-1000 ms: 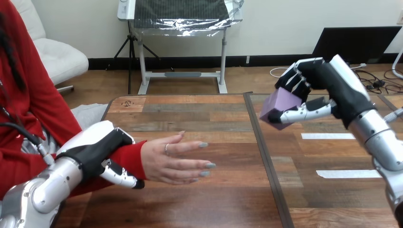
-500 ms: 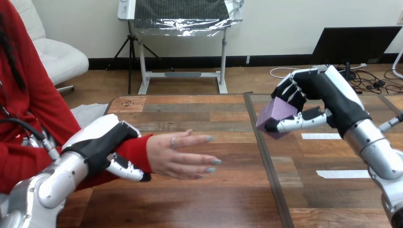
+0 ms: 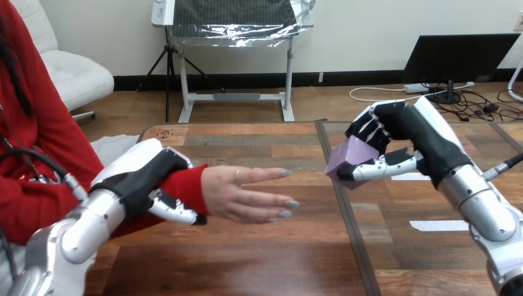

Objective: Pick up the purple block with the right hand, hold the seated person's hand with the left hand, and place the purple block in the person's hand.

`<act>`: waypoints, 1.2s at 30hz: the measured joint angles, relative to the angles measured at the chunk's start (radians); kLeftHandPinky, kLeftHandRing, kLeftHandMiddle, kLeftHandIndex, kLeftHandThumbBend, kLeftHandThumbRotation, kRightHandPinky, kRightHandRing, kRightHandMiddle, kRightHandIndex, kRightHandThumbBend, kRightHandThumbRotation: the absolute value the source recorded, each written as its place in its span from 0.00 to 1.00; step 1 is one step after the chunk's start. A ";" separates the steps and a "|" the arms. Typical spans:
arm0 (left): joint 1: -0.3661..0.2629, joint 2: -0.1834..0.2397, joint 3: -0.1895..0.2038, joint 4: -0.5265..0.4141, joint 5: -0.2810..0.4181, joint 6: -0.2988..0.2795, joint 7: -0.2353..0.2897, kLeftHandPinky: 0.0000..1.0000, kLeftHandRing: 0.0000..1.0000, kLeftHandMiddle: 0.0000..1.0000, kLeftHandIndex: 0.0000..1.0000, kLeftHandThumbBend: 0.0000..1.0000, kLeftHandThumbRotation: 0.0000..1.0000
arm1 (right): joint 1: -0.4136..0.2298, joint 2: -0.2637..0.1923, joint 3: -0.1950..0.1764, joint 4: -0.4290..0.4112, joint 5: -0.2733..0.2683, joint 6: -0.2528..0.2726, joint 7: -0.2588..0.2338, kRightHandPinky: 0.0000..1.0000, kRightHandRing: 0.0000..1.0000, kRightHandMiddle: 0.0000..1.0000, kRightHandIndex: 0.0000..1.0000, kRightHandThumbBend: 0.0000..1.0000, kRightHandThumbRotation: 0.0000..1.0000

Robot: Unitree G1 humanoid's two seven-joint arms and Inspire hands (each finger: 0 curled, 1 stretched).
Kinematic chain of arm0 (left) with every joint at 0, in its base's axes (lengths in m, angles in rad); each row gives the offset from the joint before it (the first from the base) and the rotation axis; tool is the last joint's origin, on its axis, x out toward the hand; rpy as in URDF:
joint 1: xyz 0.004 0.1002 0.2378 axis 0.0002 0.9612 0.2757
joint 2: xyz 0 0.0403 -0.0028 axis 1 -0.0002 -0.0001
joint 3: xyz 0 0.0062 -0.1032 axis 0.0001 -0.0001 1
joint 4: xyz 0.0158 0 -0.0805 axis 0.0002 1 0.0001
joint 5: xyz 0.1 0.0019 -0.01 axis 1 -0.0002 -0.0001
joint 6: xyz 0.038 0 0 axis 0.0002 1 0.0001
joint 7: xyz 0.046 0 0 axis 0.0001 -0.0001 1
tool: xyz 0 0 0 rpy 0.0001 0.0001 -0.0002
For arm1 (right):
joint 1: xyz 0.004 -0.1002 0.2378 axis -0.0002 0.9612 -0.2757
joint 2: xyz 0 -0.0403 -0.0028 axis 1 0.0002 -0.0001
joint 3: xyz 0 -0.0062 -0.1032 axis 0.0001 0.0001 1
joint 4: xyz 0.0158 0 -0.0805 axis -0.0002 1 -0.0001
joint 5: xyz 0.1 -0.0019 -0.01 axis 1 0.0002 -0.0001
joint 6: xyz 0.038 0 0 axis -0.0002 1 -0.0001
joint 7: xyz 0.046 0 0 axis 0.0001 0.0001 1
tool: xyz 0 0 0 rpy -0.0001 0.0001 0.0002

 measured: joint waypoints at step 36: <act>-0.102 -0.126 -0.019 0.051 0.000 0.000 0.056 0.24 0.31 0.38 0.39 0.70 0.00 | 0.018 0.083 0.001 -0.192 0.046 0.030 0.056 0.27 0.32 0.39 0.43 0.79 0.00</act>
